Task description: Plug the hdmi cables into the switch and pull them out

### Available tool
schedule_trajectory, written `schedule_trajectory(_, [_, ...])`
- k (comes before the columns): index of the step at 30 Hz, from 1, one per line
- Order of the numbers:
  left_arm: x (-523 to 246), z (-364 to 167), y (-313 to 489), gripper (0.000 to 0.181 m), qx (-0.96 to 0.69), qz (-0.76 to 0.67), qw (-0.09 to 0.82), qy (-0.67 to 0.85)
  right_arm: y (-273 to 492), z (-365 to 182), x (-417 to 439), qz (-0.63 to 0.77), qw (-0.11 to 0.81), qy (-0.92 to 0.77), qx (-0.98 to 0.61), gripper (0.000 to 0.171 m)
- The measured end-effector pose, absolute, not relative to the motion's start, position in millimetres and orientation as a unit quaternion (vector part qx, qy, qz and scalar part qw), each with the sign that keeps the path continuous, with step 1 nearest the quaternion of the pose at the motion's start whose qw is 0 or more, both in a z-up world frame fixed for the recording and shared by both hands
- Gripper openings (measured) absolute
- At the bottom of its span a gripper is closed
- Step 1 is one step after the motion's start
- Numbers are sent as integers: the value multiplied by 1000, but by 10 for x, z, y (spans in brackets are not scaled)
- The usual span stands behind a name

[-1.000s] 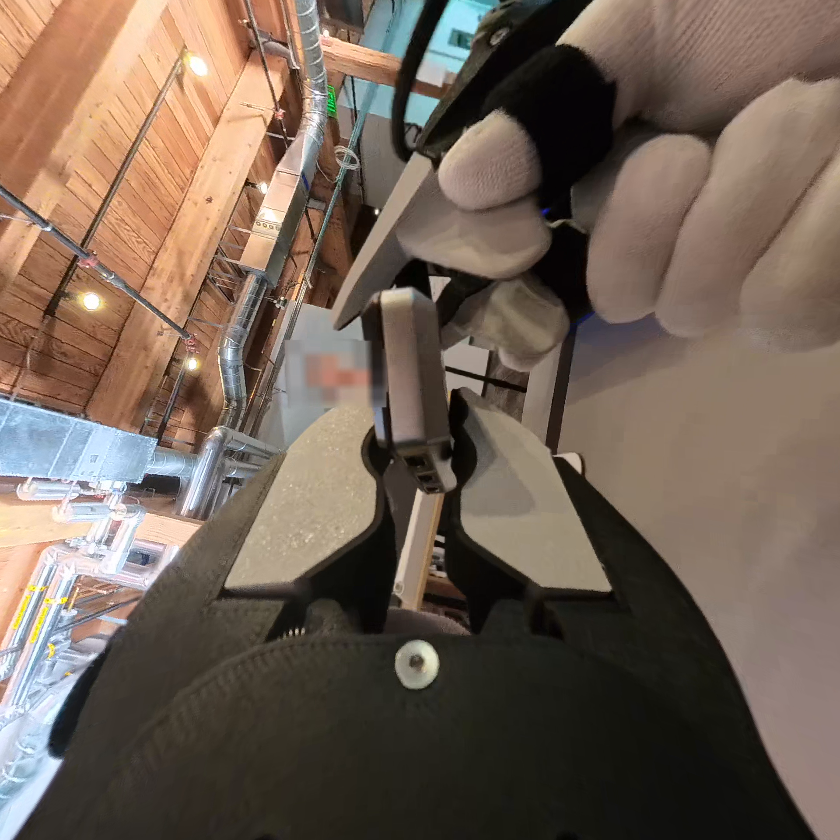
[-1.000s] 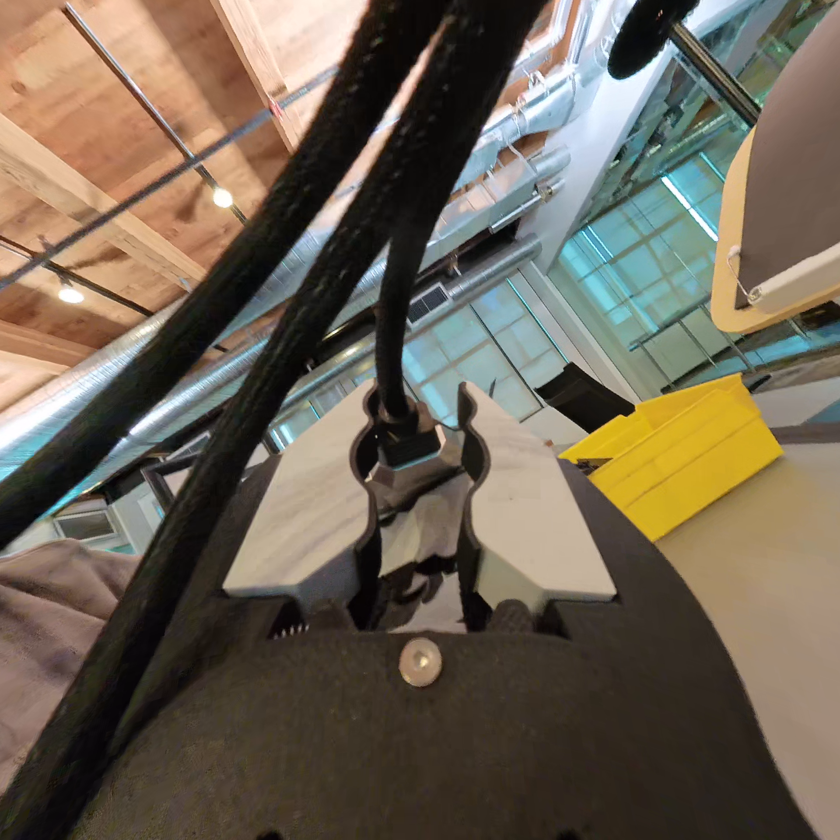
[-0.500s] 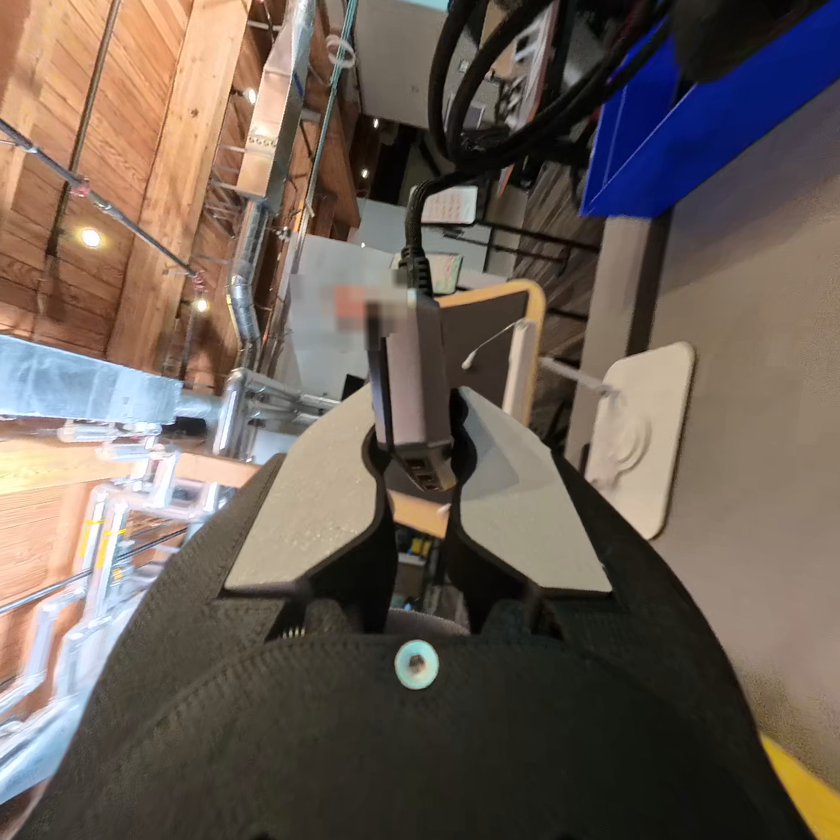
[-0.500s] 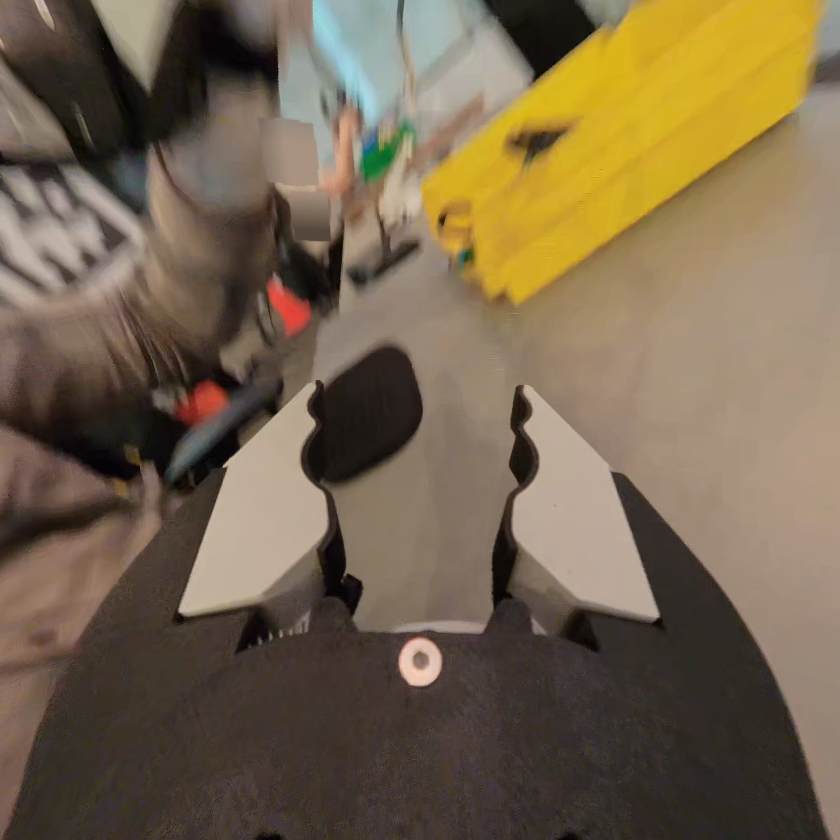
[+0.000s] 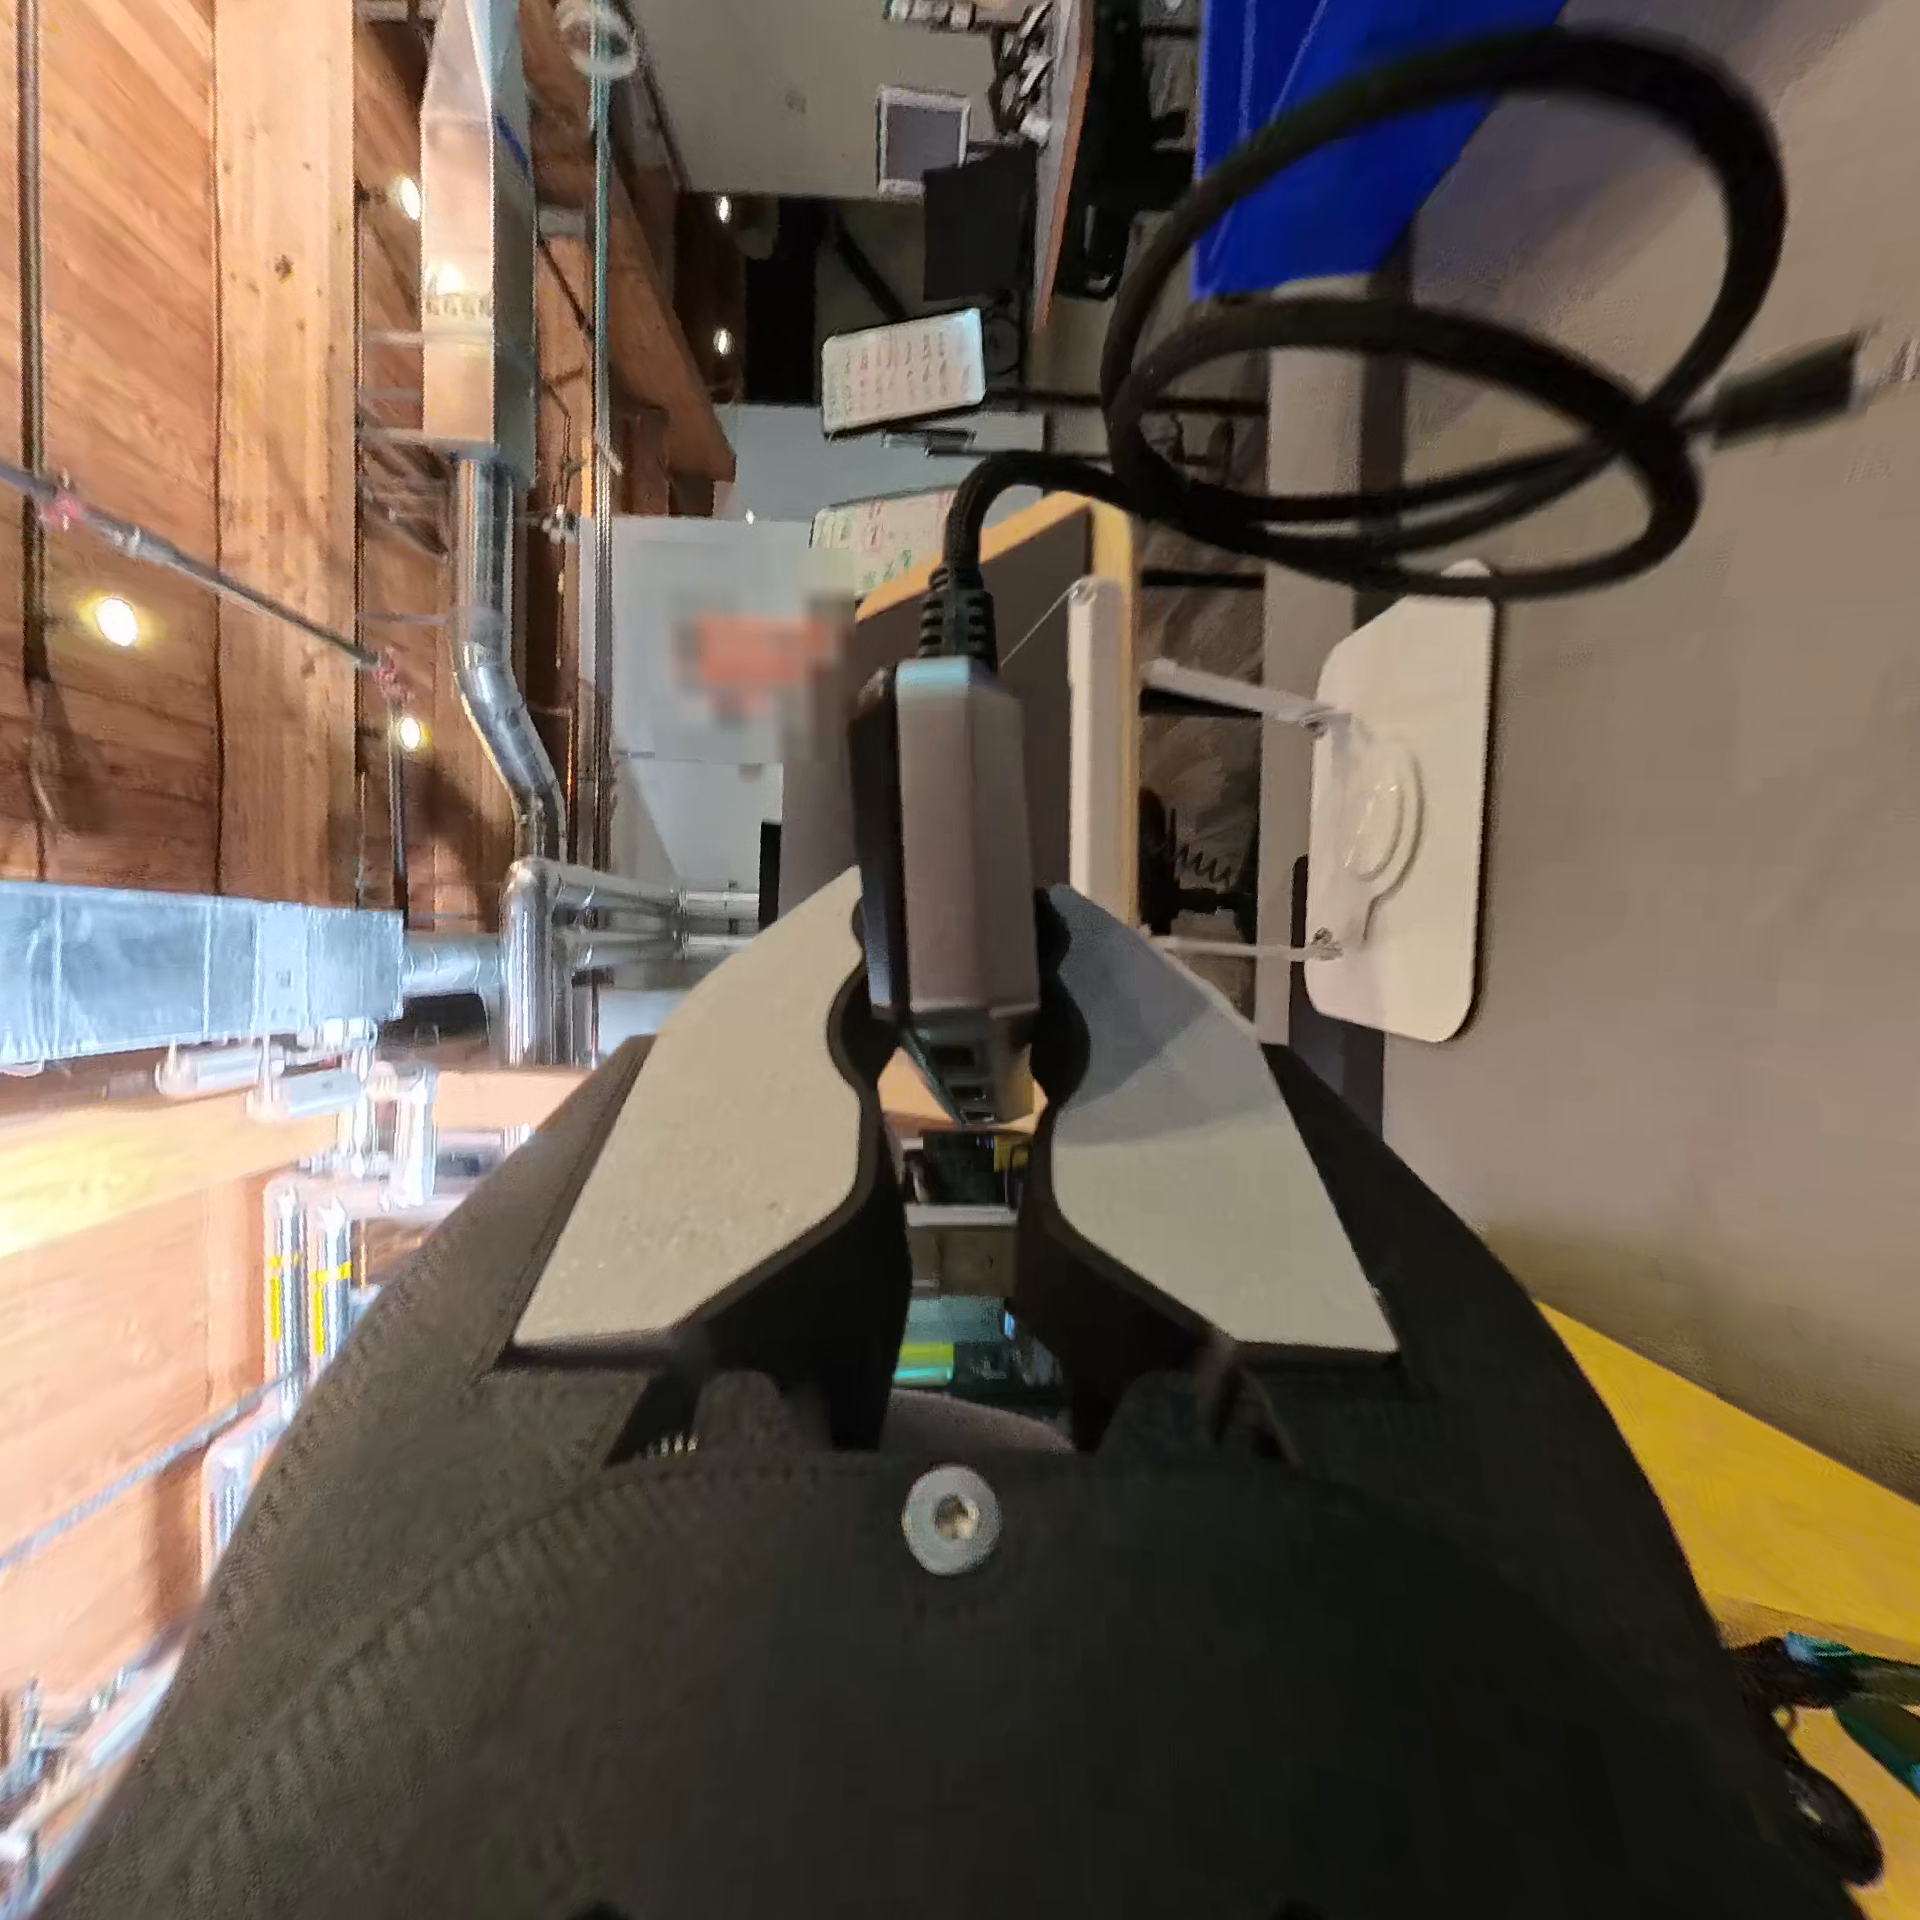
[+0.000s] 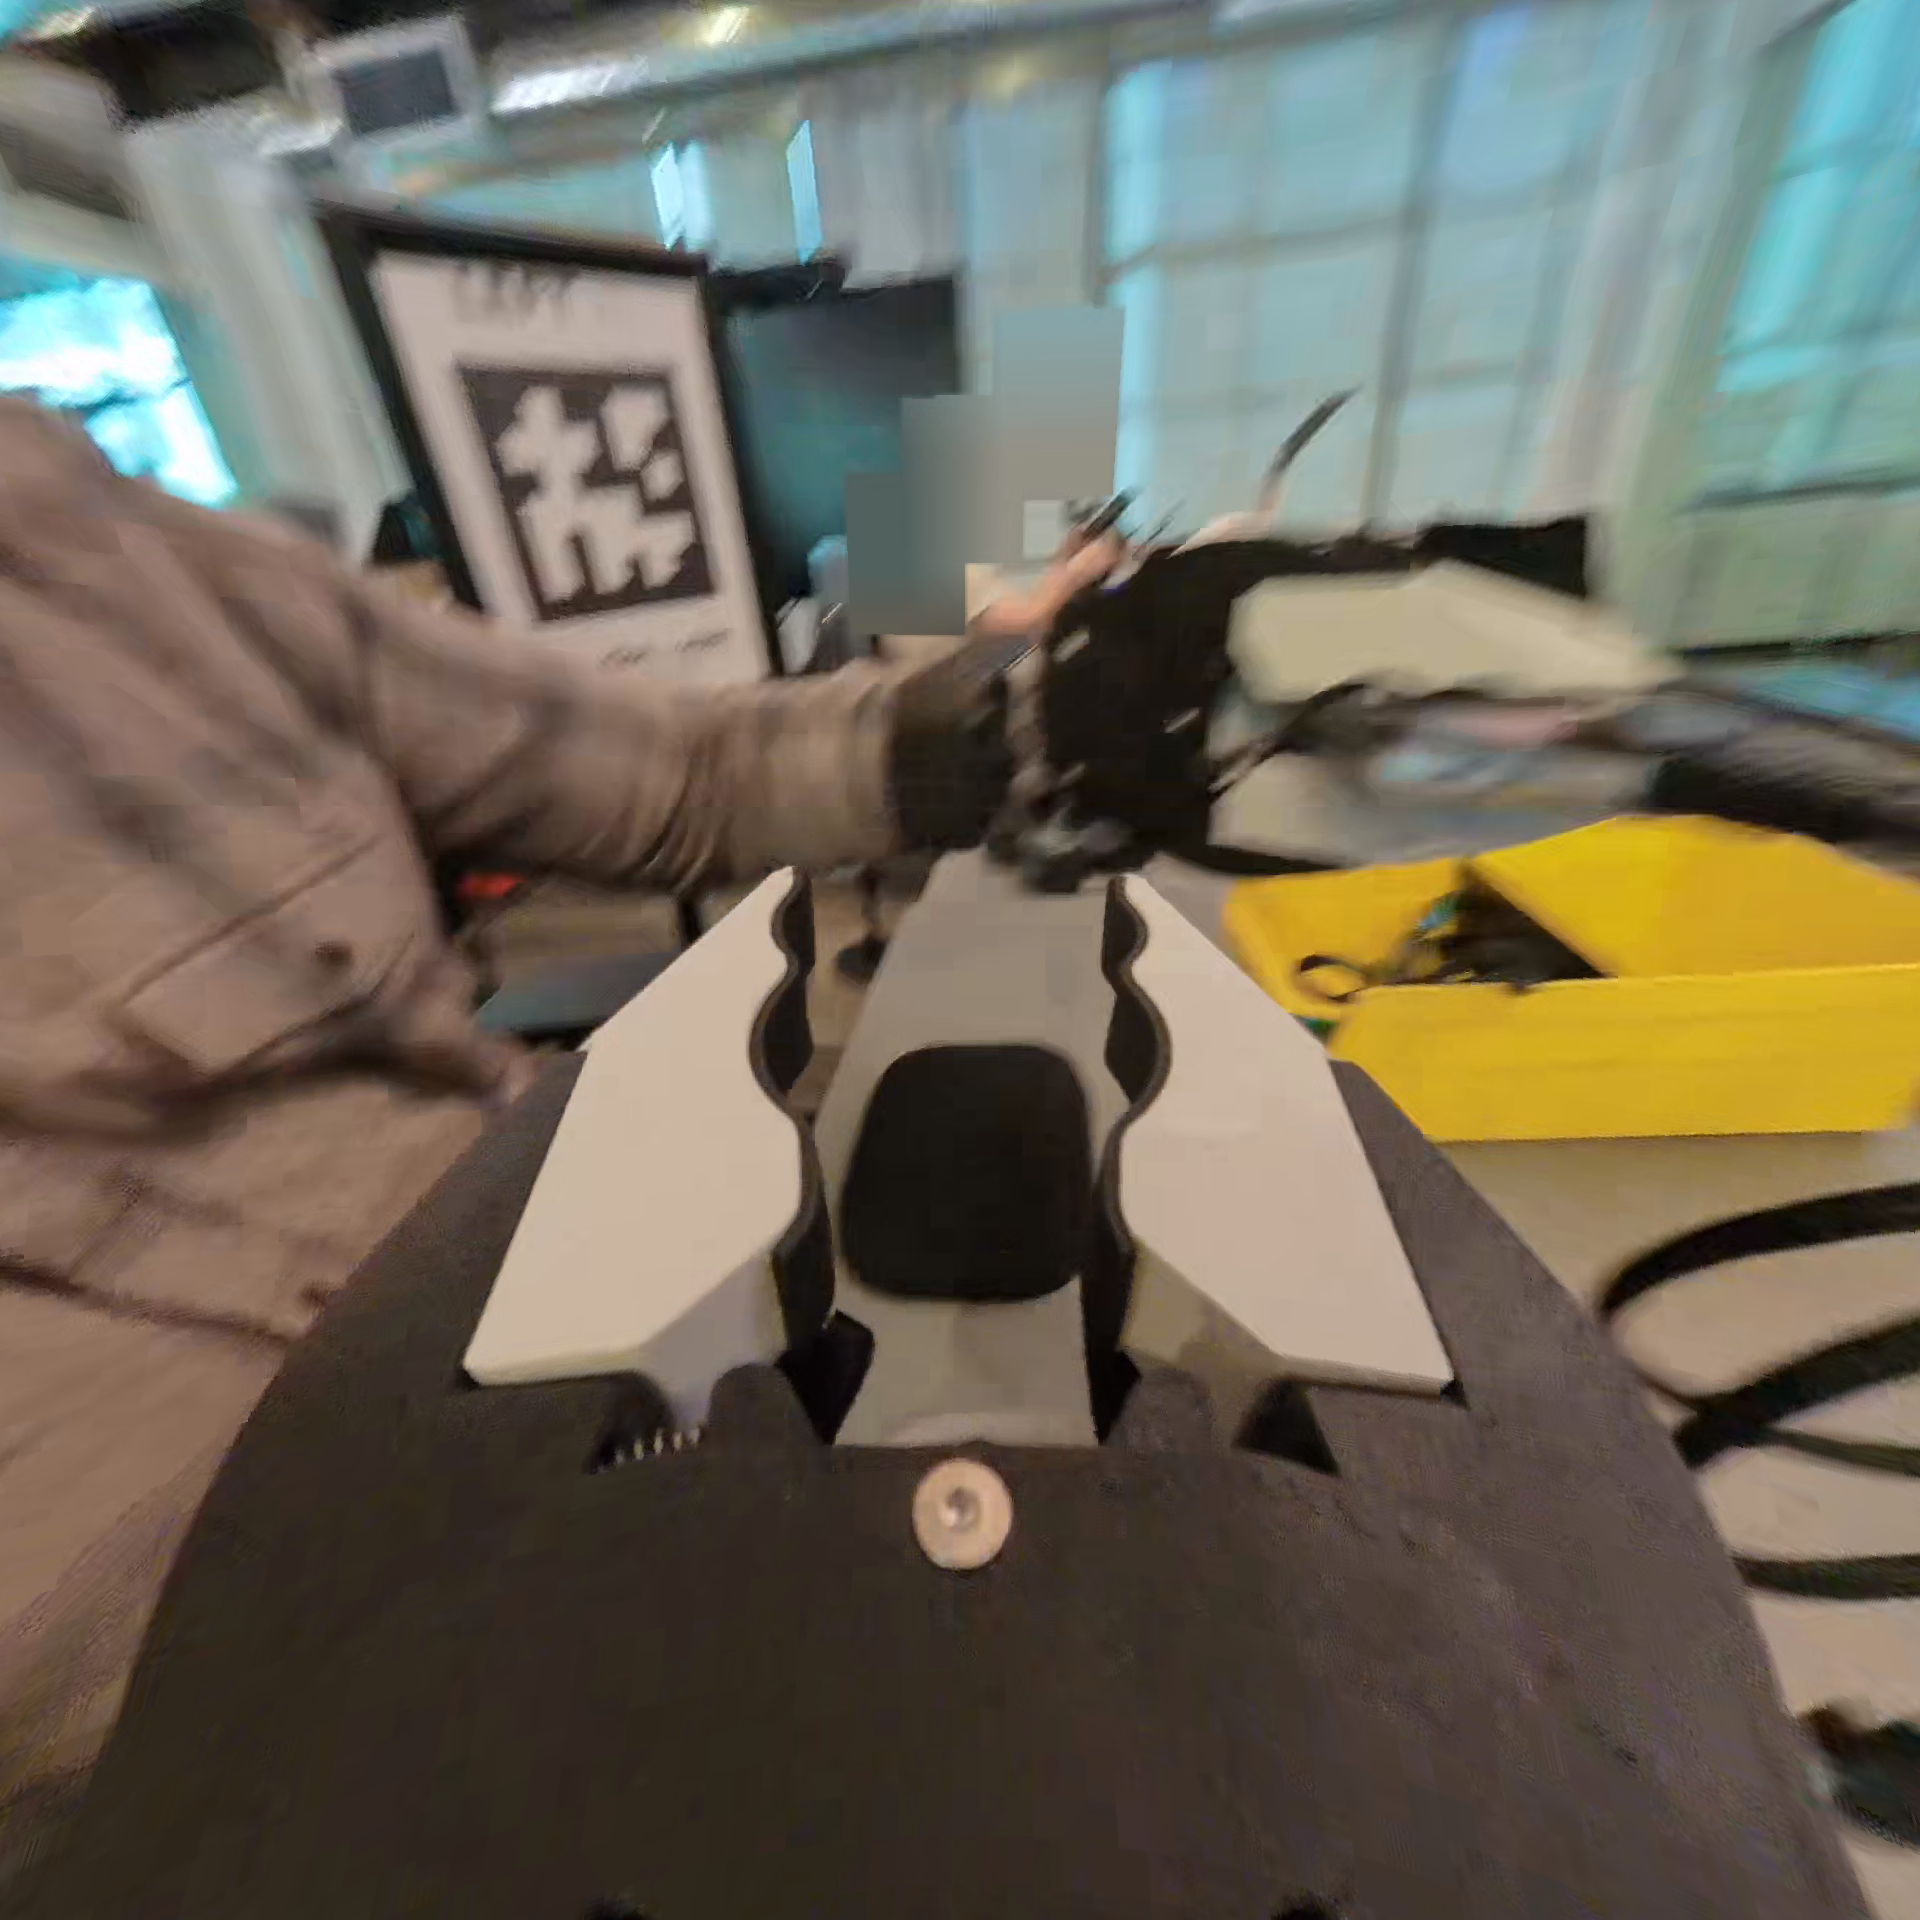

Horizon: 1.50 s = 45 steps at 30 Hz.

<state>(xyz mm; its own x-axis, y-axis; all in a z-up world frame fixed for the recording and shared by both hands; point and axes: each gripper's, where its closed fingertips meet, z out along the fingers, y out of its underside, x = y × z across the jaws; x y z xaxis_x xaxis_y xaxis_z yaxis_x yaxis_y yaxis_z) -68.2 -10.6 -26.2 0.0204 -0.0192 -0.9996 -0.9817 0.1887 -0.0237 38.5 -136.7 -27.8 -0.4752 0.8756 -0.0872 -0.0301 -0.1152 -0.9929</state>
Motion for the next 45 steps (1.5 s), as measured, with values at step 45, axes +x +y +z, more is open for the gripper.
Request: schedule_trajectory(45, [578,-406,-696,22,-384,309,662,565,-951,-424,656,568,436,-589,-374,35])
